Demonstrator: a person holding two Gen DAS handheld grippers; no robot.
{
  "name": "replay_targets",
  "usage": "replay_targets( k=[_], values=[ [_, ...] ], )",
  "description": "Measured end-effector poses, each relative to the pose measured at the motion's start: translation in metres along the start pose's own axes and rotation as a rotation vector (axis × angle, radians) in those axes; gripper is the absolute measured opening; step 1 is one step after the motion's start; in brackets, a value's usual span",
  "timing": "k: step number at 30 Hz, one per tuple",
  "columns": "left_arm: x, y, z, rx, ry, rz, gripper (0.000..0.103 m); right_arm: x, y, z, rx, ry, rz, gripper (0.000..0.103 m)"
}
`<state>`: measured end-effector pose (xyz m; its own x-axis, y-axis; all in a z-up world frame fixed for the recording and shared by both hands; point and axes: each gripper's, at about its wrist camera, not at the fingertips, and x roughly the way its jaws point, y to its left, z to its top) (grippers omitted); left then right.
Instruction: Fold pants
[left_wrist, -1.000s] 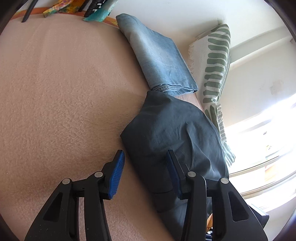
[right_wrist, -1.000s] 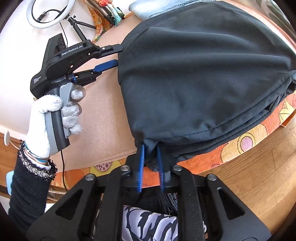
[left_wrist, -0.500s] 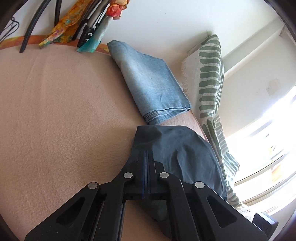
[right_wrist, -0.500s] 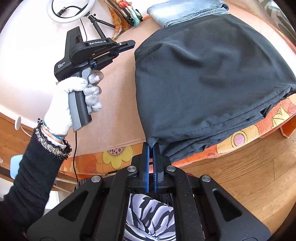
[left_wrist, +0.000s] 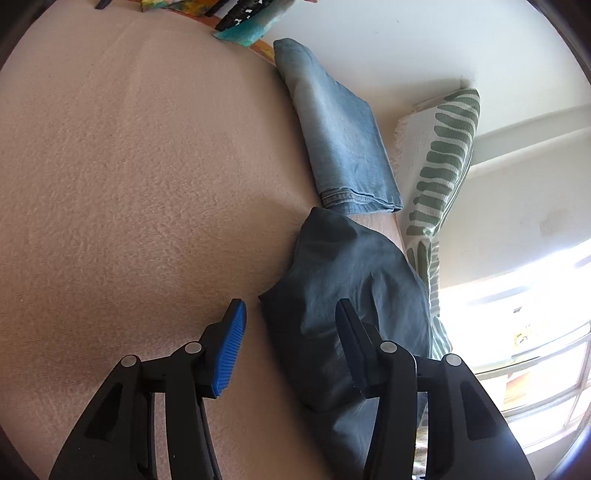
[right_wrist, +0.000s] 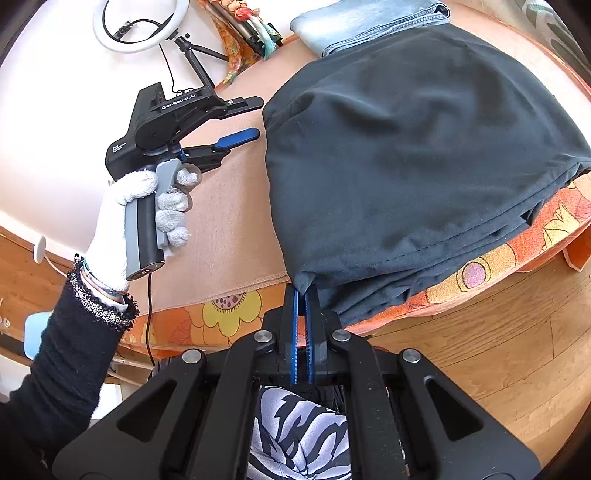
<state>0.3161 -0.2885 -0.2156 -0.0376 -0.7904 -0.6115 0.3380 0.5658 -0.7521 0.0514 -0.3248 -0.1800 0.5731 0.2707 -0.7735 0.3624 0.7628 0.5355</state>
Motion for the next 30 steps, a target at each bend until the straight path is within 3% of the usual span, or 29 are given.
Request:
replay_targets(
  k=[2,3,4,12,14,17,19,24,26,28,30],
  values=[
    [0.006,0.000,0.000,-0.009,-0.009,-0.038,0.045,0.000,-0.002,-0.001,0.009,0.002,0.004,0.004],
    [0.008,0.000,-0.001,-0.006,-0.016,-0.047,0.026,0.000,-0.002,-0.002,0.012,0.004,0.005,0.004],
    [0.011,-0.001,-0.001,0.004,-0.020,-0.044,0.000,0.000,-0.001,-0.002,0.012,0.004,0.002,0.004],
    [0.005,-0.024,0.014,0.082,-0.108,-0.033,0.002,-0.004,0.006,-0.003,-0.023,-0.002,0.007,0.004],
    [0.009,-0.032,0.016,0.133,-0.109,0.012,0.003,-0.008,0.008,-0.008,-0.050,-0.005,0.011,0.003],
    [0.016,-0.032,0.015,0.155,-0.113,0.062,0.002,0.007,0.002,-0.018,-0.048,0.044,0.003,0.001],
    [0.013,-0.027,0.013,0.148,-0.118,0.056,0.002,0.018,-0.005,-0.026,-0.012,0.077,0.002,0.001],
    [0.001,-0.027,0.012,0.181,-0.115,0.067,0.003,0.000,-0.007,-0.025,-0.002,0.047,0.110,0.001],
    [0.000,-0.029,0.011,0.184,-0.113,0.067,0.003,-0.003,0.002,-0.019,-0.019,0.051,0.099,0.010],
    [0.000,-0.032,0.010,0.190,-0.112,0.066,0.003,0.000,0.007,-0.014,-0.013,0.043,0.074,0.043],
    [0.001,-0.034,0.008,0.197,-0.108,0.067,0.003,0.006,0.006,-0.010,0.016,0.033,0.056,0.046]
  ],
)
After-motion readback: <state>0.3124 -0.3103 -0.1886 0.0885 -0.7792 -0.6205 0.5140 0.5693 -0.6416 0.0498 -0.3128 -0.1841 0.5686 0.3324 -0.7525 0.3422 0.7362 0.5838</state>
